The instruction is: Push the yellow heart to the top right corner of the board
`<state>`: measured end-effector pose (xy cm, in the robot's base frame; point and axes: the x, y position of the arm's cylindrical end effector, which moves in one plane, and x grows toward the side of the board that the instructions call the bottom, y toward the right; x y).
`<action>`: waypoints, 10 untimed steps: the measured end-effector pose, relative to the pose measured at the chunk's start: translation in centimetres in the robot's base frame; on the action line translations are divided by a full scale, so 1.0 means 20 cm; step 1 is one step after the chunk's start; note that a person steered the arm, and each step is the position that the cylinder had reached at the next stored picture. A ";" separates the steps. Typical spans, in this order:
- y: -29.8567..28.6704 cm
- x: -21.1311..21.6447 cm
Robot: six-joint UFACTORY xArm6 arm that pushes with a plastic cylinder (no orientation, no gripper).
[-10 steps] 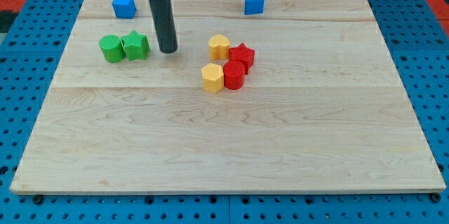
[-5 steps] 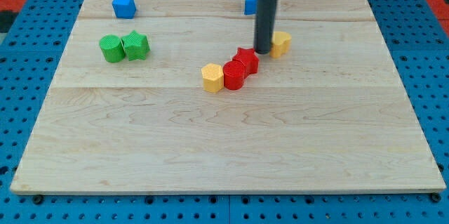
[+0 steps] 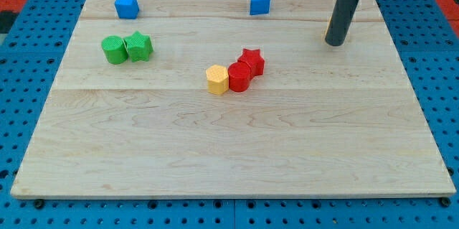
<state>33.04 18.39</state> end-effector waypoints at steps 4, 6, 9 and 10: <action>0.19 -0.32; 0.23 -0.24; 0.32 -0.53; 0.26 -0.53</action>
<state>22.49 23.67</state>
